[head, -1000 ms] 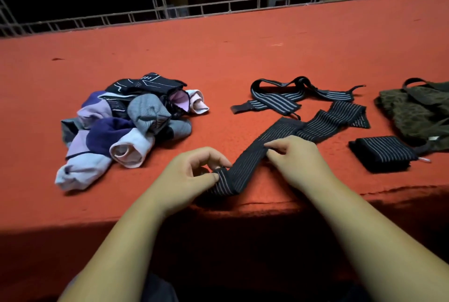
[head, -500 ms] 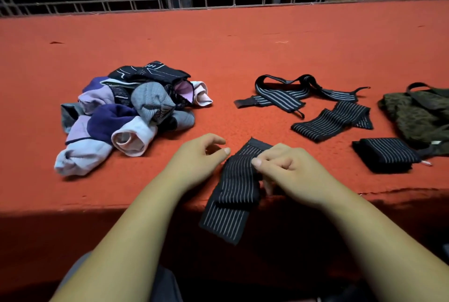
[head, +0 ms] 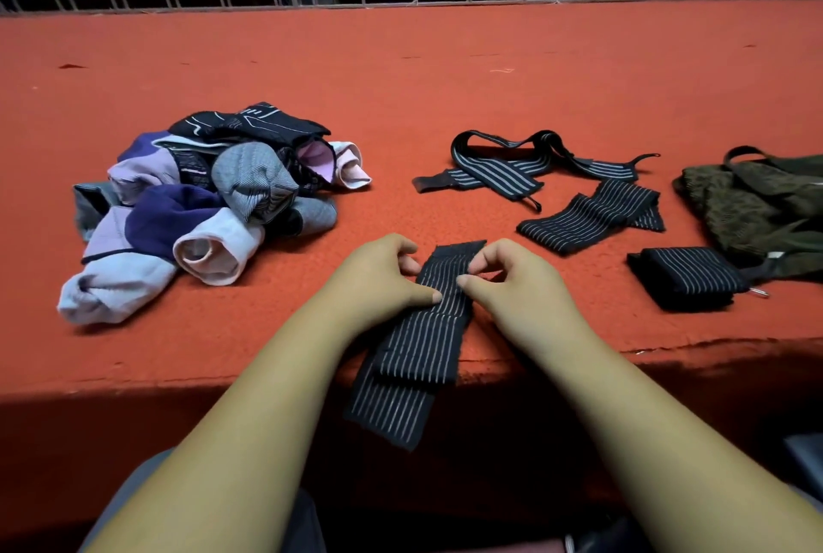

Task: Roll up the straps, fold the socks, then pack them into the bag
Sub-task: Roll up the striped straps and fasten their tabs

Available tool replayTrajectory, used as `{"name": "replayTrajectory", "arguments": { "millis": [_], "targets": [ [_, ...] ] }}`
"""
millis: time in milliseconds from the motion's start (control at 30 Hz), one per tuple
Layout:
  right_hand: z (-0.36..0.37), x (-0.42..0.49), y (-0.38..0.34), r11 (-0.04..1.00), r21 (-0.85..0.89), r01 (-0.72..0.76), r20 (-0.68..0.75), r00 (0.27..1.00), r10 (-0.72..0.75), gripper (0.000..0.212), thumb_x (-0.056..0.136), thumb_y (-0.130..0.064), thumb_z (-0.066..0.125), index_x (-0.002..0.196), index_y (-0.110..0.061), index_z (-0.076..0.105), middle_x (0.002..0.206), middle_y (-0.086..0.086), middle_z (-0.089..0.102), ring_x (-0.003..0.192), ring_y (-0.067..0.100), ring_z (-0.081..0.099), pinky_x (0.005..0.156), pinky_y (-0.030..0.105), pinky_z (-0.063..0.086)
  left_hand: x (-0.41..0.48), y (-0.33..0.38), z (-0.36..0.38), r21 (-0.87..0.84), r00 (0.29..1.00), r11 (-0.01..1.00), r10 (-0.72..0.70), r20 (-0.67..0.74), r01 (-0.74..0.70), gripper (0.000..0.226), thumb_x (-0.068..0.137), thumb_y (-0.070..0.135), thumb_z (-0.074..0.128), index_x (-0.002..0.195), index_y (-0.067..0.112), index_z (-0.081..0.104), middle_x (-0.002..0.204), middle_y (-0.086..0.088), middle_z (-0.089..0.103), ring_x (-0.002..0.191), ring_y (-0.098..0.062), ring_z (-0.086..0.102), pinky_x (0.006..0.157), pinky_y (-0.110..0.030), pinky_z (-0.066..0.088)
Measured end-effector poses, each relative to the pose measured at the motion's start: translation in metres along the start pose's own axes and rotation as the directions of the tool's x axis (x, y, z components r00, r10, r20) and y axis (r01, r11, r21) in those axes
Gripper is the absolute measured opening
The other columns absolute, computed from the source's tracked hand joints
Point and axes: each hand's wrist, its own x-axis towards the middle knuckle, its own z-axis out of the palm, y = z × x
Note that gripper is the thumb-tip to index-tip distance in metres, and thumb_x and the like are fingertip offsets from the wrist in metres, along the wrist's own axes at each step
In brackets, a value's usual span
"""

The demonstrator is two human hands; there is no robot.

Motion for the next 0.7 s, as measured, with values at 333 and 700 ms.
{"name": "replayTrajectory", "arguments": {
  "millis": [333, 700],
  "targets": [
    [0.003, 0.006, -0.005, 0.965, 0.167, 0.201, -0.009, 0.979, -0.202, 0.026, 0.091, -0.01, 0.073, 0.087, -0.026, 0.053, 0.076, -0.011, 0.06, 0.069, 0.009, 0.051, 0.068, 0.037, 0.046, 0.0, -0.006, -0.018, -0.567, 0.998, 0.823, -0.054, -0.016, 0.036, 0.018, 0.097, 0.024, 0.075, 0.115, 0.018, 0.076, 0.07, 0.01, 0.066, 0.05, 0.001, 0.052, 0.045, -0.015, 0.039],
    [0.012, 0.012, -0.011, 0.968, 0.246, -0.048, 0.176, 0.984, 0.004, 0.025, 0.104, -0.029, 0.065, 0.095, -0.009, 0.075, 0.086, 0.009, 0.079, 0.069, 0.014, 0.064, 0.066, 0.034, 0.05, -0.003, 0.0, -0.024, -0.672, 0.967, 0.719, -0.002, -0.256, -0.176, 0.007, 0.097, 0.016, 0.075, 0.102, 0.021, 0.076, 0.092, 0.003, 0.073, 0.082, -0.01, 0.065, 0.073, -0.033, 0.049]
  ]
}}
